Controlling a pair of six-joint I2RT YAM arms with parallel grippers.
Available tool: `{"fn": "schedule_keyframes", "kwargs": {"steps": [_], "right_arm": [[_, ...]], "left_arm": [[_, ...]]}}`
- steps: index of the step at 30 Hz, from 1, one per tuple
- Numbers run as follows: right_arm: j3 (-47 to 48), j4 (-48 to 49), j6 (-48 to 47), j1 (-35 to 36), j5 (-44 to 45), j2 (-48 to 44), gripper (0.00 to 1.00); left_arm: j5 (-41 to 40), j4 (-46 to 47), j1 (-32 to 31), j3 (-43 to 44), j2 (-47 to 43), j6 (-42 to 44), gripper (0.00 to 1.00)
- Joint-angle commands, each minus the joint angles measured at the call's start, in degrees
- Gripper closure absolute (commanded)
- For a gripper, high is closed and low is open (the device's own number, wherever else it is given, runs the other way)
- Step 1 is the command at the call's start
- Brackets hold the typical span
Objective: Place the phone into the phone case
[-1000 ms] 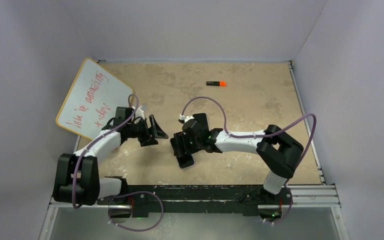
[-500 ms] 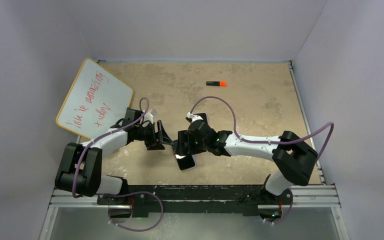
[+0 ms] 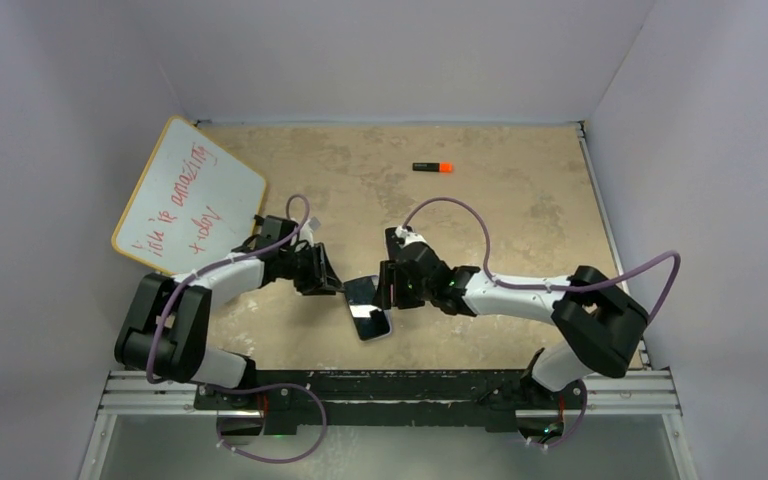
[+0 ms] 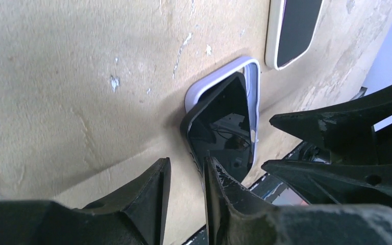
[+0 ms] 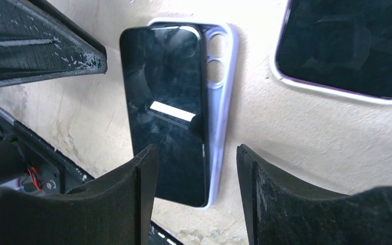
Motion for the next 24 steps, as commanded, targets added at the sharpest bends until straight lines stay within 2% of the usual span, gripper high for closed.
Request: {"fn": "schedule_keyframes", "kwargs": {"steps": [1, 4, 7, 10, 19, 21, 24], "right_arm": [[-0.9, 4.6, -0.4, -1.9, -2.5, 0.7, 0.41], [-1.2, 6.6, -0.7, -3.2, -5.5, 2.4, 0.42], [-1.2, 8.5, -1.5, -4.0, -8.2, 3.9, 0.48], [-0.4, 8.5, -2.9, -4.1, -9.5, 5.4, 0.54], [-2.1, 11.9, -1.7, -4.1, -11.5, 5.7, 0.61], [-2.2, 11.9, -1.5, -4.0, -11.6, 5.8, 0.63], [-2.7, 12.2, -1.4, -4.1, -10.9, 5.2, 0.64]], "left_arm": [[-1.0, 3.8, -1.1, 2.4, 2.8, 0.0, 0.69], [0.4, 5.3, -1.6, 2.5, 4.6, -0.8, 0.72], [1.4, 7.5, -2.1, 2.5, 5.0, -2.0, 0.84], [2.0, 8.9, -3.0, 3.3, 5.5, -2.7, 0.88], [2.9, 12.8, -6.9, 4.8, 7.9, -3.3, 0.87], [2.1, 11.0, -7.2, 5.4, 7.3, -2.6, 0.85], [0.4, 7.8, -7.2, 5.6, 5.9, -1.4, 0.76]]}}
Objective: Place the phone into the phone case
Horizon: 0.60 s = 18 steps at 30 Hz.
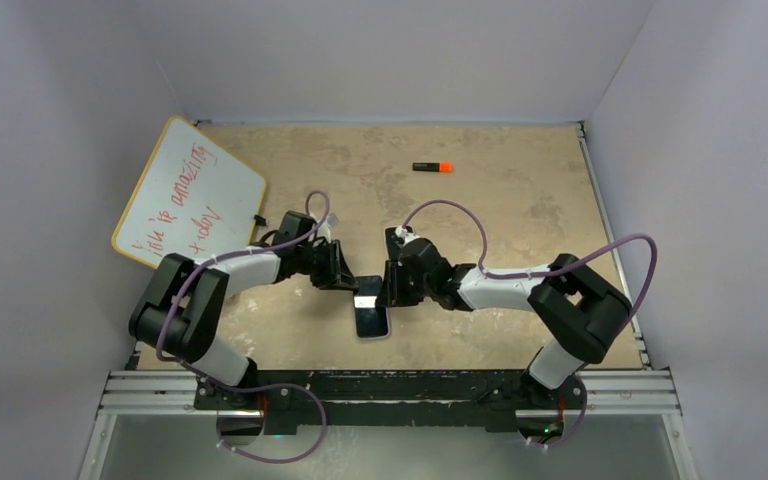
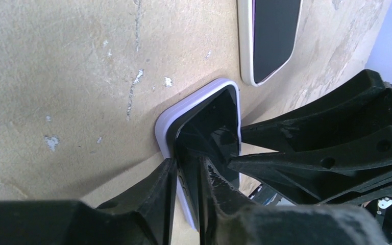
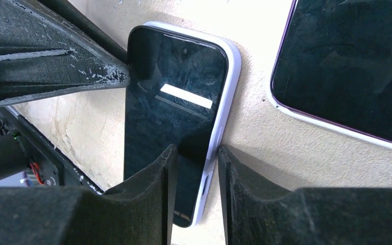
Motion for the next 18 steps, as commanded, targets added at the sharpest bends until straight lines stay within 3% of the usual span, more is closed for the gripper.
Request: {"fn": "schedule_keyframes", "kwargs": {"steps": [1, 10, 18], "right_arm": [[-0.9, 3.7, 0.5, 0.5, -1.7, -1.3, 0.64], [-6.2, 6.8, 5.2, 0.5, 0.3, -6.4, 0.61], [-9.3, 11.3, 7.2, 0.5, -1.7, -5.2, 0.55]], "left_arm": [[-0.2, -1.9, -1.4, 2.6, -2.2, 1.5, 0.73], [-1.9, -6.4, -1.4, -0.1, -4.9, 2.7, 0.67], [2.8, 0.0, -1.3, -5.7, -5.4, -0.7, 0.78]]}}
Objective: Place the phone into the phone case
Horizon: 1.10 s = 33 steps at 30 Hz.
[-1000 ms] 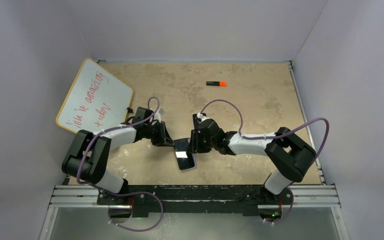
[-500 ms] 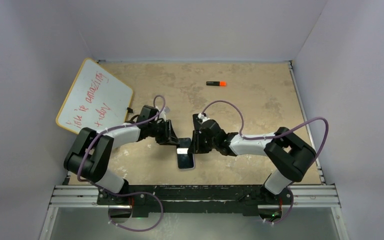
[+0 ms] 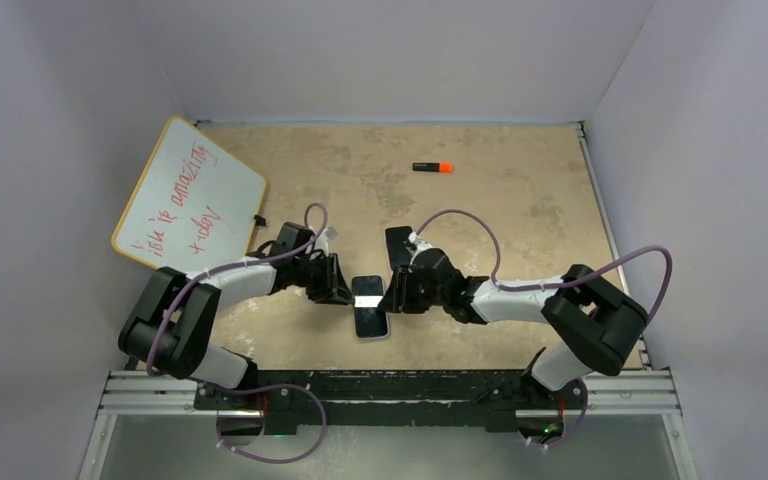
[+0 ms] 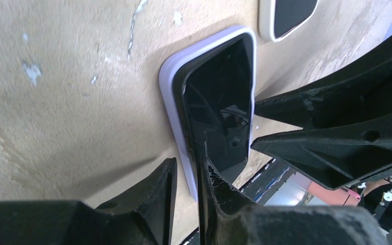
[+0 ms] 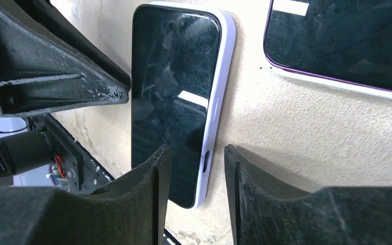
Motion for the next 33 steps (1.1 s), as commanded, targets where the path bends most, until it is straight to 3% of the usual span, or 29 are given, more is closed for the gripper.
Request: {"fn": "schedule_keyframes", "kwargs": {"steps": [1, 9, 17, 25, 33], "right_arm": [[-1.8, 5.4, 2.6, 0.4, -1.9, 0.3, 0.55], [-3.4, 16.1, 7.1, 0.4, -5.4, 4.0, 0.53], [-7.6, 35.9, 16.0, 0.3, -10.4, 7.4, 0.52], [-9.3, 40.0, 15.8, 0.2, -10.9, 3.9, 0.51], [-11.4, 50.7, 19.0, 0.2, -12.6, 9.4, 0.51]], "left_arm": [[3.6, 5.0, -0.2, -2.7, -0.4, -1.9, 0.79], [7.3, 10.1, -0.6, -6.5, -2.0, -5.0, 0.82], [3.8, 5.2, -0.6, -6.4, -1.4, -2.3, 0.88], [6.7, 6.2, -0.6, -7.6, -2.8, -3.2, 0.88], [9.4, 10.0, -0.6, -9.6, -5.0, -6.0, 0.85]]}}
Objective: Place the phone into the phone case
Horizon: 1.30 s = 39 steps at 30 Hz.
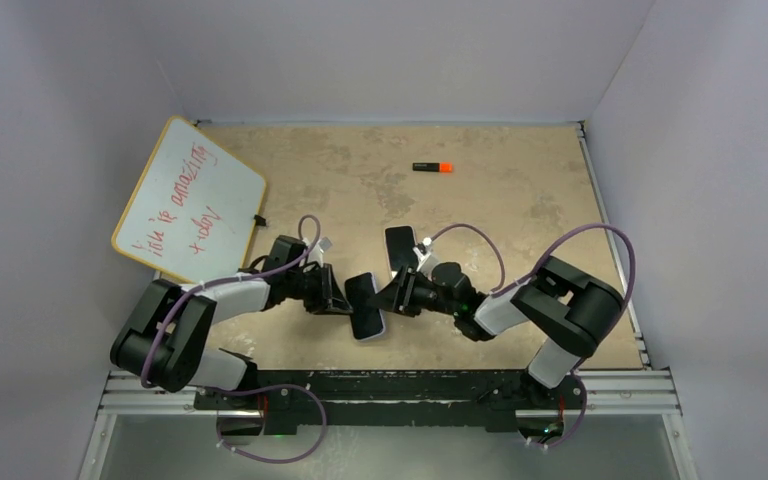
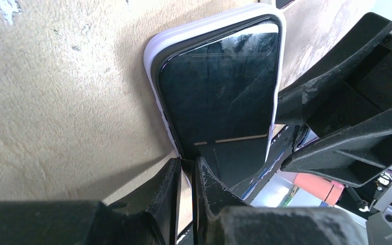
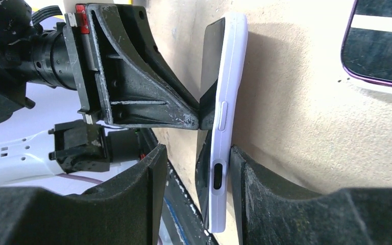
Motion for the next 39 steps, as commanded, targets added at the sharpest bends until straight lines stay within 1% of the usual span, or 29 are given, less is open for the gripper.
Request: {"fn": "schedule_keyframes", "kwargs": {"steps": [1, 3, 7, 11, 14, 16, 18, 19, 20, 21, 23, 25, 26, 27, 29, 31, 35, 39], "right_arm": [[0.6, 14.2, 3.5, 1.2, -6.1, 3.6, 0.51], [1.3, 15.7, 4.0, 1.2, -7.0, 4.8, 0.51], [1.4, 13.3, 3.5, 1.2, -5.7, 4.9, 0.52], [2.0, 10.0, 2.4, 1.2, -4.8, 4.6, 0.64], [2.2, 8.8, 2.4, 1.2, -4.7, 5.0, 0.72], [2.3, 8.1, 2.4, 1.2, -4.9, 5.2, 0.81], [2.5, 7.6, 2.4, 1.1, -4.6, 5.1, 0.94], [2.4, 7.8, 2.5, 1.0, -4.8, 4.9, 1.00], [2.2, 8.5, 2.7, 0.8, -5.1, 4.5, 1.00], [2.0, 9.1, 2.9, 0.7, -5.5, 3.8, 1.00], [1.2, 9.4, 3.0, 0.1, -6.0, 1.7, 1.00], [-0.5, 9.9, 3.0, -0.8, -6.3, -1.1, 1.00], [-1.2, 9.9, 3.4, -1.4, -6.3, -2.8, 1.00], [-1.9, 10.2, 3.7, -1.7, -6.2, -4.5, 1.00], [-2.6, 9.2, 3.8, -2.0, -5.5, -8.4, 1.00], [-3.0, 6.1, 3.3, -2.0, -4.4, -12.7, 1.00], [-3.0, -1.0, 1.8, -2.1, -0.5, -22.8, 1.00], [-1.8, -6.3, 1.0, -2.1, 2.5, -30.7, 1.00]], "left_arm": [[4.9, 2.6, -0.8, -1.0, -1.7, -1.7, 0.85], [4.8, 2.8, -0.8, -1.4, -2.4, -2.2, 0.85], [4.6, 3.2, -0.8, -1.8, -2.5, -2.4, 0.85], [6.1, 5.6, -0.8, -2.6, -2.5, -3.5, 0.86], [10.5, 10.8, -0.8, -3.7, -3.0, -6.8, 0.85], [10.4, 10.3, -0.8, -3.6, -4.8, -7.1, 0.84], [9.6, 7.7, -0.8, -2.4, -7.1, -6.0, 0.78], [9.4, 6.0, -0.8, -1.6, -8.3, -5.5, 0.74], [9.1, 4.4, -0.7, -0.8, -9.7, -4.8, 0.68], [8.3, 2.4, -0.7, 0.5, -11.2, -3.9, 0.58], [5.4, -2.6, -0.7, 2.5, -14.9, -2.0, 0.43], [3.8, -5.4, -0.6, 3.9, -19.8, -0.9, 0.25], [4.4, -5.5, -0.6, 4.5, -21.1, -0.8, 0.19], [5.2, -6.2, -0.6, 5.4, -22.2, -0.7, 0.16], [6.5, -8.4, -0.5, 7.7, -23.4, -0.2, 0.13], [5.9, -11.2, -0.5, 10.0, -25.0, 0.7, 0.11], [3.5, -13.9, -0.5, 13.1, -28.5, 1.7, 0.12], [5.4, -14.2, -0.5, 14.6, -29.1, 1.2, 0.12]]}}
